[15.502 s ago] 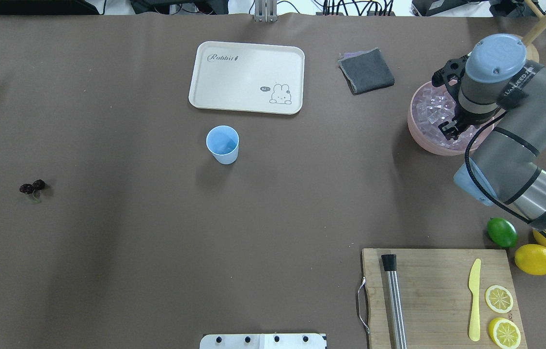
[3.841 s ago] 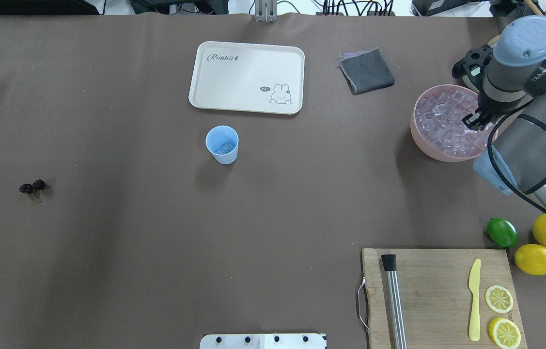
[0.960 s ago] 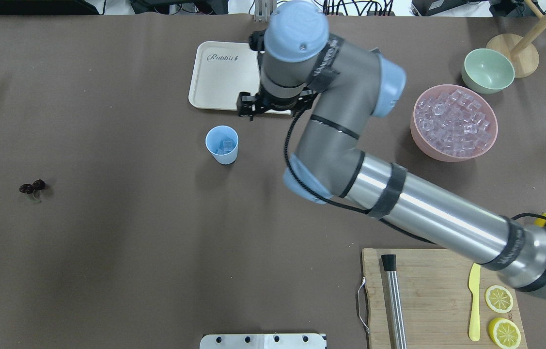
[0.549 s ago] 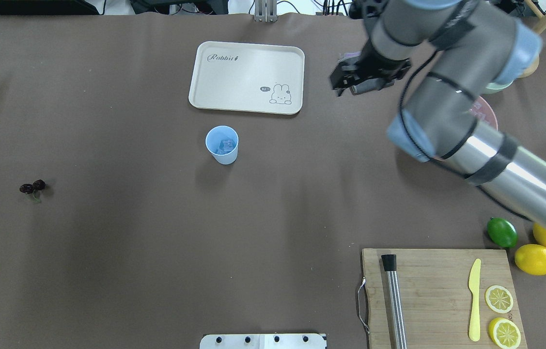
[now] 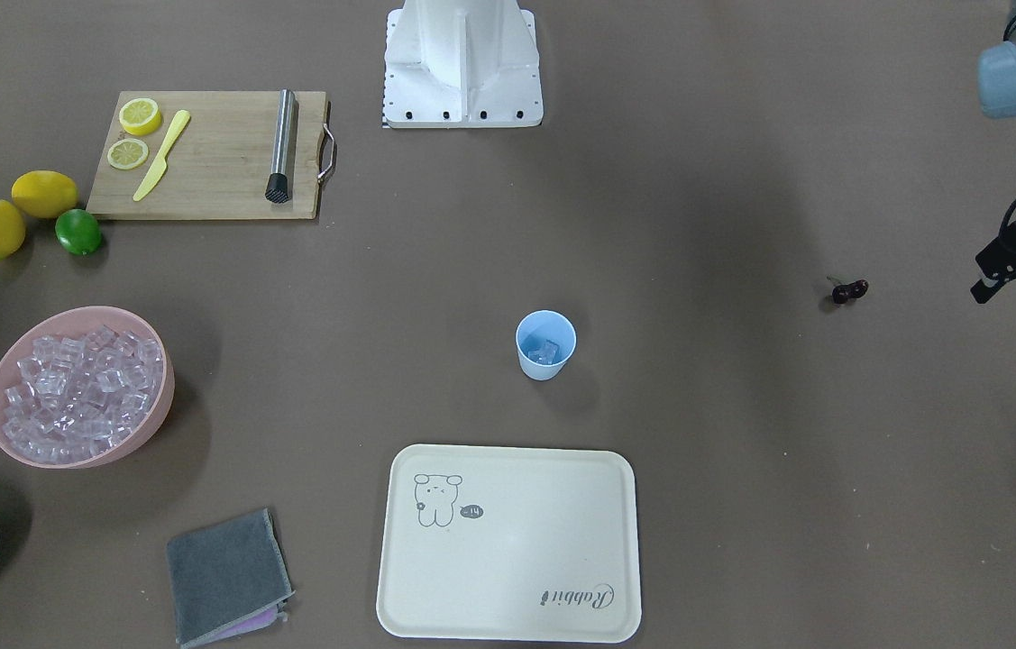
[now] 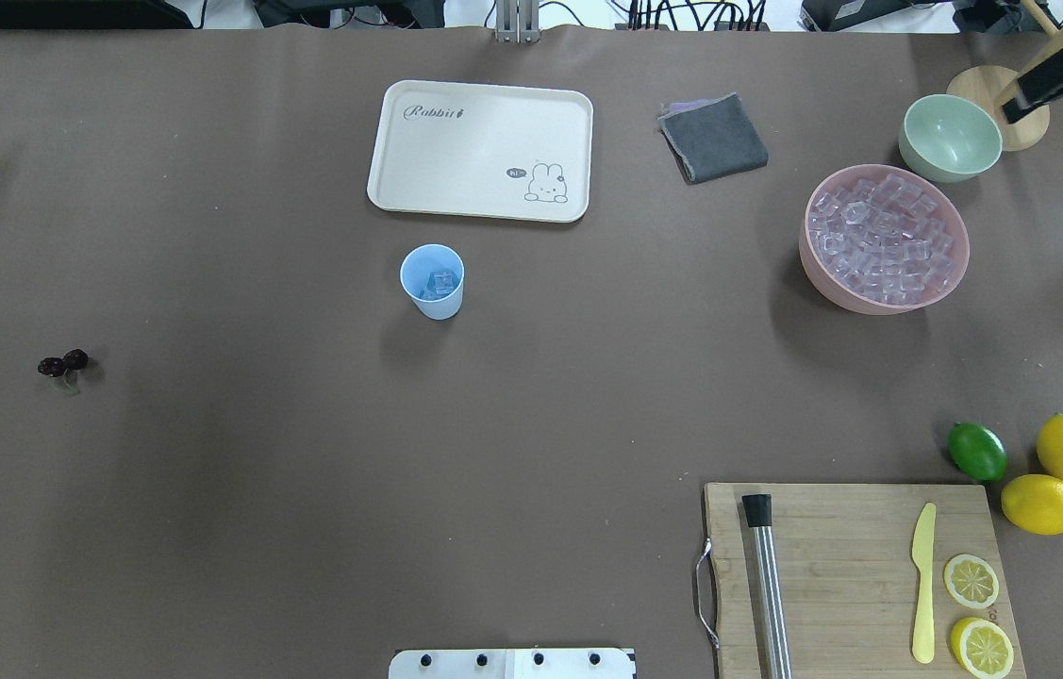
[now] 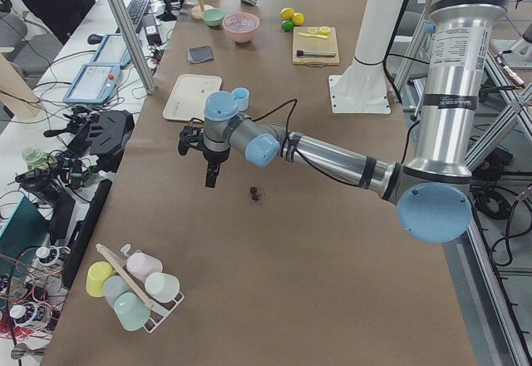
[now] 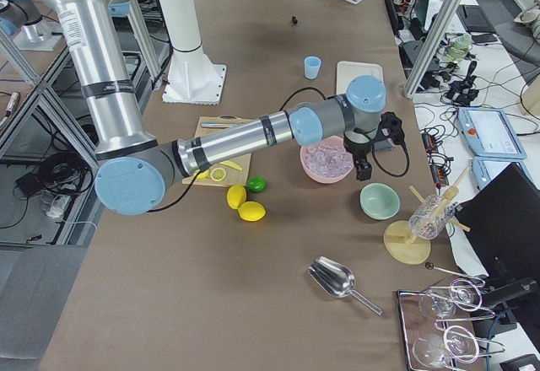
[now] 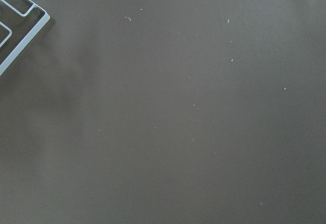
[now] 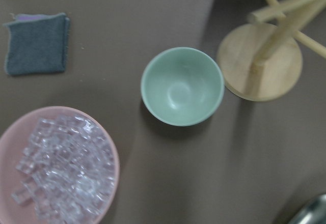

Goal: Put ice and cherries in cup

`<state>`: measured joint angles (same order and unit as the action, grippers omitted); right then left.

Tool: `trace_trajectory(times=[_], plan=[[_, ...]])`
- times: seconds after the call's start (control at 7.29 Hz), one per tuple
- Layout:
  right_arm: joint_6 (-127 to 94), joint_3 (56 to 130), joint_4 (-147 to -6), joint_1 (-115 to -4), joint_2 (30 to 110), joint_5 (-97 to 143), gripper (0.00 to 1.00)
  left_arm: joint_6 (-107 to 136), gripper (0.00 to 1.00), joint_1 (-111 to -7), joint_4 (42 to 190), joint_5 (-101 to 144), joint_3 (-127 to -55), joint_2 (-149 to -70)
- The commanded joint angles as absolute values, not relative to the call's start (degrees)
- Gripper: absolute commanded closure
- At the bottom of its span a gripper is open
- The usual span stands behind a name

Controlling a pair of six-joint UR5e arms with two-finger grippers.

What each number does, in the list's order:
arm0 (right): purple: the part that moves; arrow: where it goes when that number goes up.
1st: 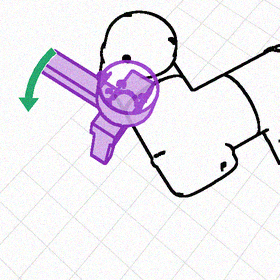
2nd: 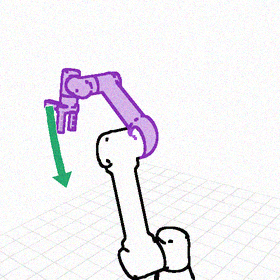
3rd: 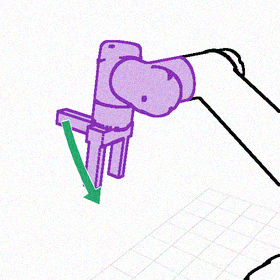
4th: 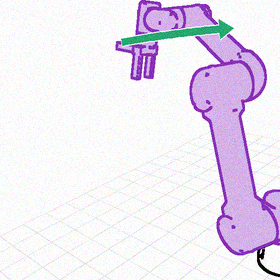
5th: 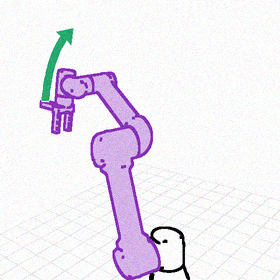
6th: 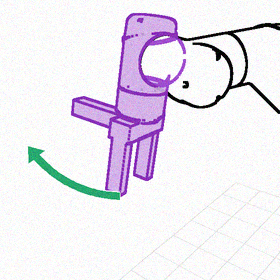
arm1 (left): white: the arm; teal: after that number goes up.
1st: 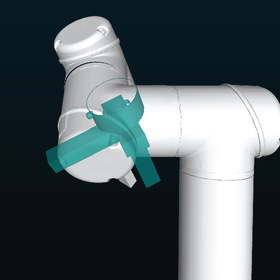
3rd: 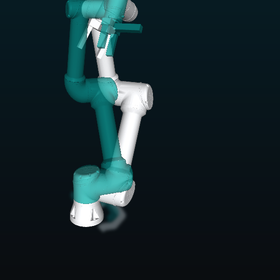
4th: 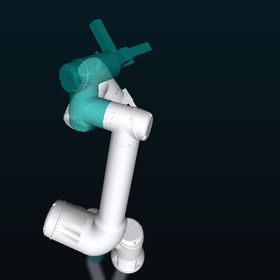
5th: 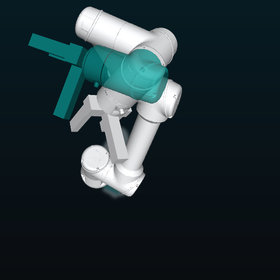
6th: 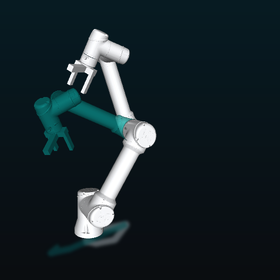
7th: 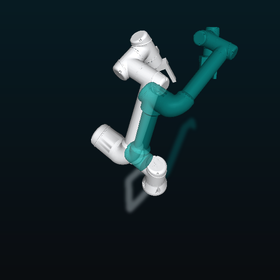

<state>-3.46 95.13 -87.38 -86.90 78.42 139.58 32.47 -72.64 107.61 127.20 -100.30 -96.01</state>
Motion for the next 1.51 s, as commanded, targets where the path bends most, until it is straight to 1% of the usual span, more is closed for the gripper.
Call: trace_trajectory(times=[0.0, 0.14, 0.27, 0.55, 0.82, 0.96, 1.1, 1.23, 1.37], plan=[[3.1, 96.5, -87.2, -92.8, 91.7, 140.7, 0.01, 35.1, 0.02, -70.3, 108.1, 126.1, -98.1, -98.3], [3.2, 97.9, -87.4, -94.1, 97.2, 140.8, 0.01, 36.6, 0.02, -69.8, 108.1, 126.6, -98.1, -99.7], [3.2, 98.2, -87.0, -95.1, 100.3, 140.2, 0.01, 36.9, 0.02, -65.9, 108.1, 126.1, -98.1, -99.8], [2.9, 98.1, -87.4, -95.3, 99.7, 135.3, 0.01, 40.3, 0.02, -60.0, 108.4, 122.3, -97.9, -99.6], [3.2, 97.4, -87.2, -92.8, 98.0, 135.9, 0.01, 40.4, 0.02, -59.2, 108.5, 122.0, -98.9, -96.3], [3.1, 98.3, -87.3, -92.1, 98.0, 136.1, 0.01, 39.9, 0.02, -59.2, 112.8, 122.1, -101.3, -90.6], [3.1, 98.2, -87.1, -91.8, 98.0, 136.1, 0.01, 42.0, 0.02, -57.4, 121.3, 122.0, -99.5, -86.8], [3.2, 98.3, -87.0, -91.8, 98.1, 136.0, 0.01, 52.5, 0.02, -53.7, 127.3, 121.8, -96.5, -87.0], [3.3, 98.3, -86.8, -91.7, 98.0, 135.9, 0.01, 57.1, 0.02, -52.2, 131.0, 118.9, -95.0, -87.2]])
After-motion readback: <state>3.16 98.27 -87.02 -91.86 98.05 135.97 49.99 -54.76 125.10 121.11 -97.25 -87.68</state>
